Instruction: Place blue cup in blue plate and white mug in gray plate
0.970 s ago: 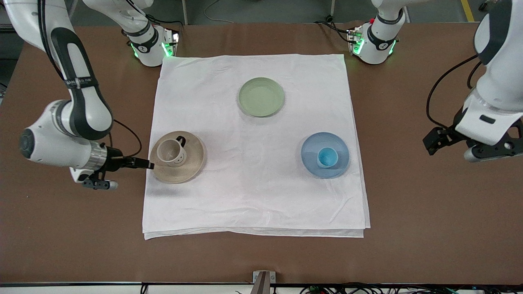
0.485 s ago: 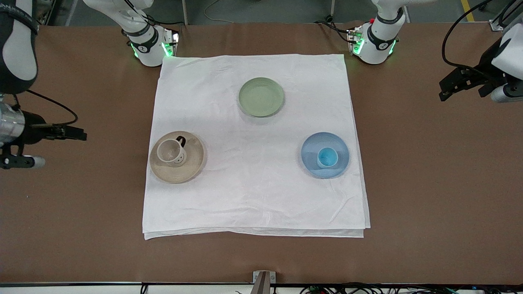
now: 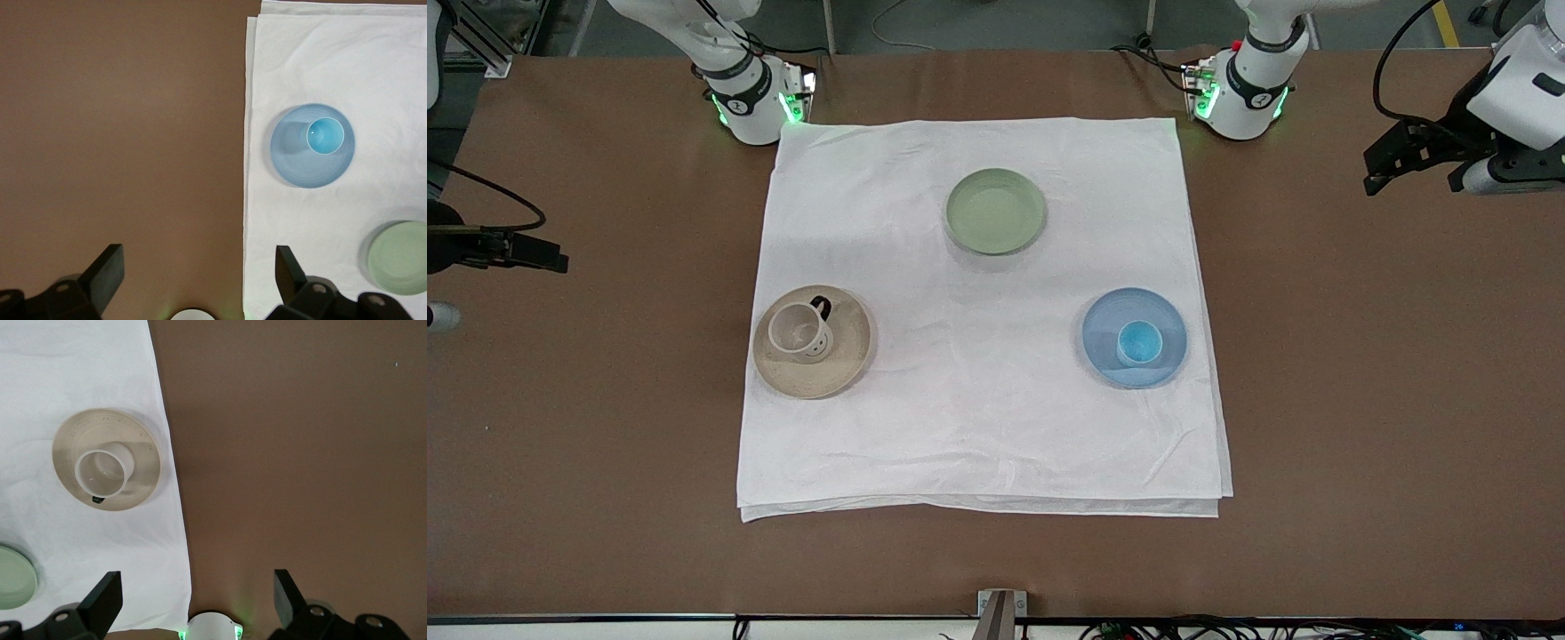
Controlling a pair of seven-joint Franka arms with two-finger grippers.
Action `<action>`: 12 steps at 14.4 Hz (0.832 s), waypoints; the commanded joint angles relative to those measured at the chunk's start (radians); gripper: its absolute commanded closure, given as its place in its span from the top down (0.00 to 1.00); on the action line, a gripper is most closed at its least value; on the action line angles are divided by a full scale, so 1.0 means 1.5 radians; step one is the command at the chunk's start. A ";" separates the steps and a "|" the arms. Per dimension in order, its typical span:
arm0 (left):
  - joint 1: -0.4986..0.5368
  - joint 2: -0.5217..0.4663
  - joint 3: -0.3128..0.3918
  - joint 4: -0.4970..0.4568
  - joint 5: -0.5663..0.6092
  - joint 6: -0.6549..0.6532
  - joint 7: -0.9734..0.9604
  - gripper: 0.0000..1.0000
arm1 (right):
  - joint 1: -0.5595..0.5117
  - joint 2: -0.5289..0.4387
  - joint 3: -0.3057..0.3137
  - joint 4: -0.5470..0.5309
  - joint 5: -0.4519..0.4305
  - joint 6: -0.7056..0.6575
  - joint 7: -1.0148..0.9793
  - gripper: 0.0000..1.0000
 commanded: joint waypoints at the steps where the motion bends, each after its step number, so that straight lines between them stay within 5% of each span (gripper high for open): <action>1: 0.003 -0.007 0.002 -0.005 -0.011 0.006 0.022 1.00 | -0.005 -0.071 0.003 -0.088 0.028 0.041 0.013 1.00; 6: 0.006 -0.002 0.005 0.012 -0.007 0.005 0.019 1.00 | -0.006 -0.238 0.002 -0.311 0.027 0.154 0.012 1.00; 12: 0.007 -0.002 0.008 0.013 -0.004 0.004 0.019 1.00 | -0.006 -0.302 0.003 -0.355 0.027 0.161 0.010 1.00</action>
